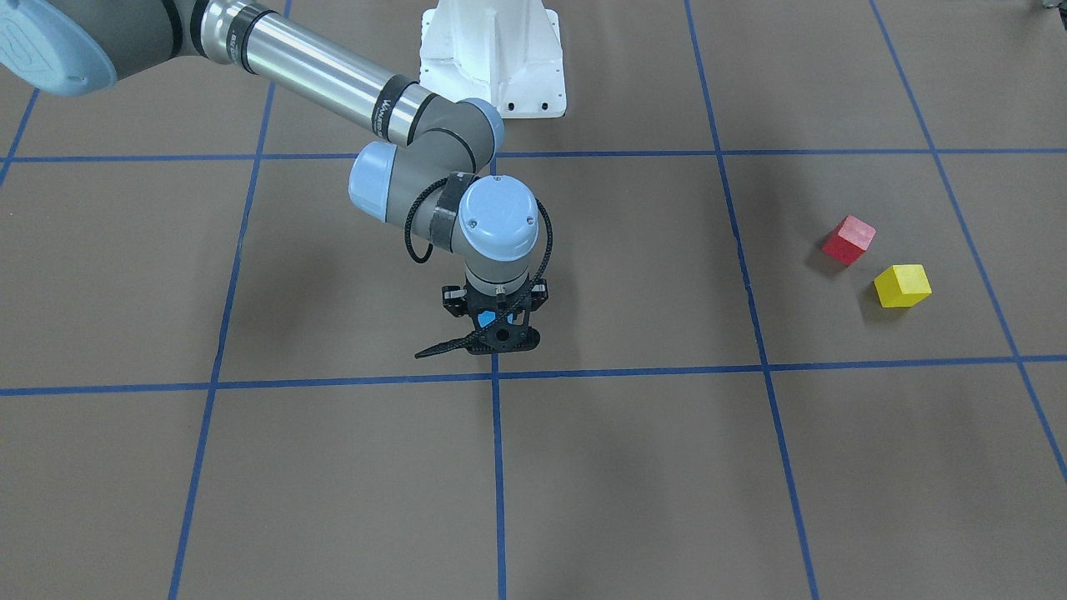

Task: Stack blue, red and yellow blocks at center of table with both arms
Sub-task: 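Release the blue cube at center and raise the right gripper away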

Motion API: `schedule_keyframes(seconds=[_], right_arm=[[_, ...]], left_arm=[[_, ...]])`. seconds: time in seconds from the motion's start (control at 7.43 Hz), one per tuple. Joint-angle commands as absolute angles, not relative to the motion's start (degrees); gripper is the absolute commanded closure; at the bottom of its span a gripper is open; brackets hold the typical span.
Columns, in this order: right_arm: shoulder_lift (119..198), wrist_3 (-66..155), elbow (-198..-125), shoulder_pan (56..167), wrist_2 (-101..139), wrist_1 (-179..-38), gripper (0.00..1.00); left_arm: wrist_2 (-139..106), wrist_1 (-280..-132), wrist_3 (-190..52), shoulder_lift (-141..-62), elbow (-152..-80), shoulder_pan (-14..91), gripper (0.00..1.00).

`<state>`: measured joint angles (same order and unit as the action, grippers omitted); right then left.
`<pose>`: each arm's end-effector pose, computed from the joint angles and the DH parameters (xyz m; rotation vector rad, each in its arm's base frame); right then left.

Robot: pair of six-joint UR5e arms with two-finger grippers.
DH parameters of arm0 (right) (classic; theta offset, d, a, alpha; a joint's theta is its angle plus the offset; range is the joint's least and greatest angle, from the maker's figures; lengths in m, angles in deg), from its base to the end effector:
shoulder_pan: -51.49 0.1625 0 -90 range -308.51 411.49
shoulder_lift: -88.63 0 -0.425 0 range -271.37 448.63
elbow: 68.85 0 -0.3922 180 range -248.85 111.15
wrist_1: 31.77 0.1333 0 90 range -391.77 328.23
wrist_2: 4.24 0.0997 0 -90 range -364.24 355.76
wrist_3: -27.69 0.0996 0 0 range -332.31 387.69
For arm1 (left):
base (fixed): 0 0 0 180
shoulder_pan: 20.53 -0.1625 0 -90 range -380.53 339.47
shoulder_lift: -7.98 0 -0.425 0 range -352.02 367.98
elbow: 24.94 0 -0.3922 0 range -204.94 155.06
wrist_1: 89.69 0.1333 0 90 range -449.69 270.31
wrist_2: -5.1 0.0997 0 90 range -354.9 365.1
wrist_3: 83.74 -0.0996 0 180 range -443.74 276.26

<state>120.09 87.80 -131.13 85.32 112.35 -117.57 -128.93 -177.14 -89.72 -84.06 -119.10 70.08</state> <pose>-0.6418 -0.5370 0.1991 -0.0649 -0.7464 -0.0763 -0.0695 -0.5084 0.6100 0.1046 0.7639 0.1135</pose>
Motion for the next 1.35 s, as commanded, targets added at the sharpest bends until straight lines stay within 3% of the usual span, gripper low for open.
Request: schedule_keyframes(seconds=[0.0, 0.27, 0.67, 0.94, 1.21], right_arm=[[121.59, 90.97, -137.19, 88.20, 119.01, -117.98, 0.00], [124.39, 91.15, -147.71, 92.08, 124.78, -123.57, 0.00], [125.45, 90.54, -155.72, 97.78, 125.13, -130.60, 0.00], [139.00, 79.02, -171.34, 104.80, 125.22, -133.10, 0.00], [148.79, 60.14, -172.47, 114.47, 127.84, -133.10, 0.00]], left_arm=[[-128.93, -177.14, -89.81, -84.12, -119.42, 70.08, 0.00], [-128.93, -176.97, -89.81, -84.21, -120.47, 70.08, 0.00], [-128.93, -178.19, -89.90, -84.13, -121.97, 68.86, 0.00], [-128.32, -178.02, -89.54, -85.43, -124.68, 65.97, 0.00], [-128.93, -176.79, -82.58, -89.30, -125.39, 62.19, 0.00]])
